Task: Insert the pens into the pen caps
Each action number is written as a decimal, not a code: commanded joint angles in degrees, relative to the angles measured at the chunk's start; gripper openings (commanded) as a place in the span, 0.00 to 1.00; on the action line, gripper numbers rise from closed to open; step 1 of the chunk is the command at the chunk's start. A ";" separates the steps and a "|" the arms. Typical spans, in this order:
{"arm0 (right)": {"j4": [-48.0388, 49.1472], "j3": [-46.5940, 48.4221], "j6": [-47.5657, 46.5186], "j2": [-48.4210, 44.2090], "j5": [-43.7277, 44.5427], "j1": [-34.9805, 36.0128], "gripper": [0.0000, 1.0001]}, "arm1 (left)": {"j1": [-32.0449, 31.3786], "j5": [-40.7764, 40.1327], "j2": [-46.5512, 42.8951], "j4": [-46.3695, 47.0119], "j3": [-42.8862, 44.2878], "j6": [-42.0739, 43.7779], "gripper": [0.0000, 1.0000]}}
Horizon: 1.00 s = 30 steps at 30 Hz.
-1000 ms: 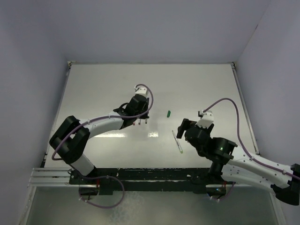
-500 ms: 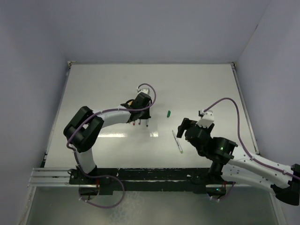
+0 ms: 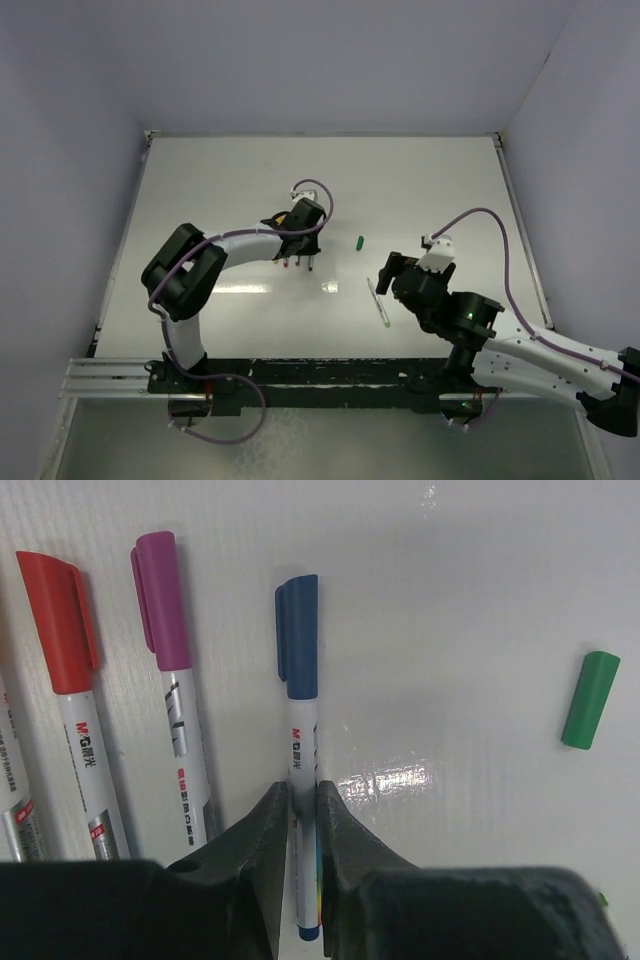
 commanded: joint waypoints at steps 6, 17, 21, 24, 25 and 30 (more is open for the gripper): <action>0.70 2.21 0.50 0.58 2.81 0.06 1.00 | 0.41 -2.55 -0.20 -1.36 3.21 0.64 0.27; 2.30 2.06 -0.79 1.56 3.26 0.03 1.00 | 0.43 1.02 -8.88 0.24 2.74 2.76 0.30; 3.72 1.83 -2.71 1.92 3.04 -0.03 0.95 | 0.36 4.15 -13.56 2.40 -0.45 2.34 0.30; 3.44 1.79 -2.88 2.18 3.31 -0.02 0.71 | -0.09 6.44 -17.05 5.22 -4.61 1.67 0.31; 3.49 1.75 -2.81 2.13 3.41 0.00 0.65 | -0.58 6.72 -18.12 6.41 -6.55 1.52 0.31; 3.23 2.90 -3.69 3.50 3.96 -1.29 0.66 | -8.35 2.88 -22.39 10.64 -12.96 1.31 0.32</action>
